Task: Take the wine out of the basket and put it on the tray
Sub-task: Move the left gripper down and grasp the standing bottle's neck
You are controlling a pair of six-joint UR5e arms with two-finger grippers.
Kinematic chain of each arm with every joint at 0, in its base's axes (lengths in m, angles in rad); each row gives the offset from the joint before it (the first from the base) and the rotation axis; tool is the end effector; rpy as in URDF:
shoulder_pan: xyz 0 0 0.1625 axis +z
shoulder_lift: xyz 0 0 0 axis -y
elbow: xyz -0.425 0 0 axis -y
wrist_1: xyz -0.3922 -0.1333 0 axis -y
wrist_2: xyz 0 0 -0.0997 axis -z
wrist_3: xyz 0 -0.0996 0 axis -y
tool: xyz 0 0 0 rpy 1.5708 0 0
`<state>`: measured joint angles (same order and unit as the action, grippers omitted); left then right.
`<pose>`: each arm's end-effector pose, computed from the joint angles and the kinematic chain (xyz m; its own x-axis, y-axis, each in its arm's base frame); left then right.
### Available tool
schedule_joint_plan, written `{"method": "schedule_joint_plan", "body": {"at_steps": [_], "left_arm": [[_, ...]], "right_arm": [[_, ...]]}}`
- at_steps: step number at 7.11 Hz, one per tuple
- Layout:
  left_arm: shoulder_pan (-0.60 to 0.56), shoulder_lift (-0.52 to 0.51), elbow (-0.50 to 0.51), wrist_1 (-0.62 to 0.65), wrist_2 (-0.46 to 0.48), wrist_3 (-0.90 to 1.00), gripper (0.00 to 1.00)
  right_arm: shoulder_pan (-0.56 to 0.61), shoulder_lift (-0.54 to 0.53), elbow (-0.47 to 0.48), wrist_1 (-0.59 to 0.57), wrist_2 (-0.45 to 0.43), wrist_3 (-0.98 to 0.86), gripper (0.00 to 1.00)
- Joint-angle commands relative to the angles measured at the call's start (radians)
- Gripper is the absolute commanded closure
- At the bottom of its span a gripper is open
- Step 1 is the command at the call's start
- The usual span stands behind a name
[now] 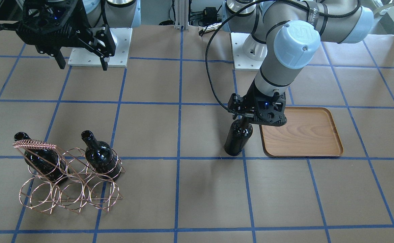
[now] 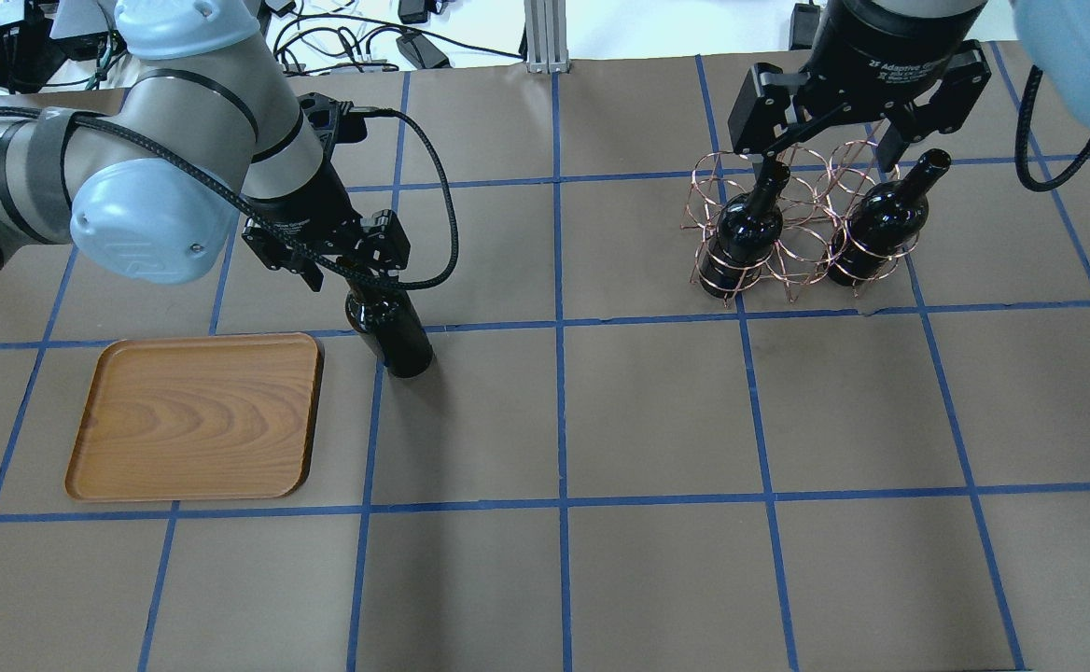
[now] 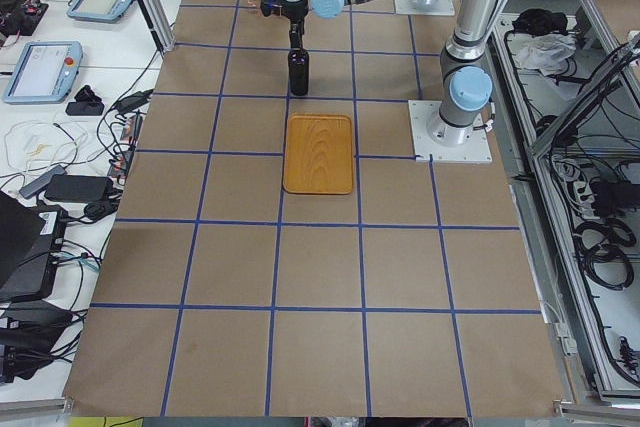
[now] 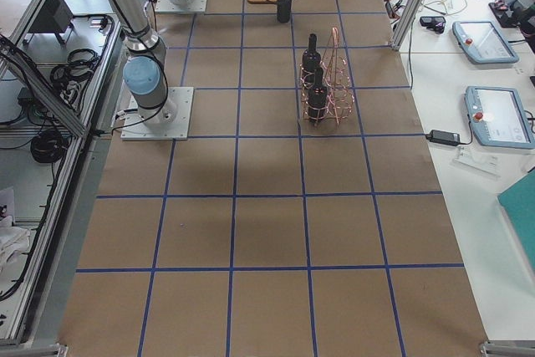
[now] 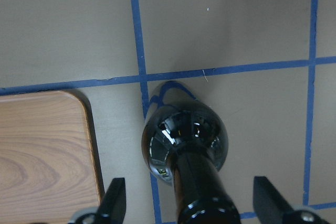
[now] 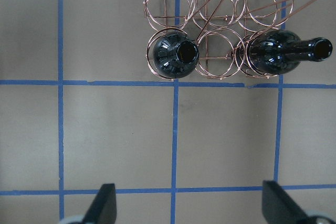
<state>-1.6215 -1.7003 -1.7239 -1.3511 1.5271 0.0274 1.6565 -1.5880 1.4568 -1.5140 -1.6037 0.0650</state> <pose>-0.1641 -0.5171 0.3690 -0.9961 0.0752 0.0453 0.0779 0.9951 0.0616 0.1713 -0.4754 0.5469 -0.9994 -0.0184 0.0279 -0.0205 0.9969 -0.0763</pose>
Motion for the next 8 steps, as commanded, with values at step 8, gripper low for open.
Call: {"method": "schedule_joint_plan", "body": {"at_steps": [8], "left_arm": [[0.000,-0.010,-0.002,0.029,-0.001,0.000,0.39]], "right_arm": [[0.000,-0.009,0.025,-0.043,0.024,0.010,0.00]]}}
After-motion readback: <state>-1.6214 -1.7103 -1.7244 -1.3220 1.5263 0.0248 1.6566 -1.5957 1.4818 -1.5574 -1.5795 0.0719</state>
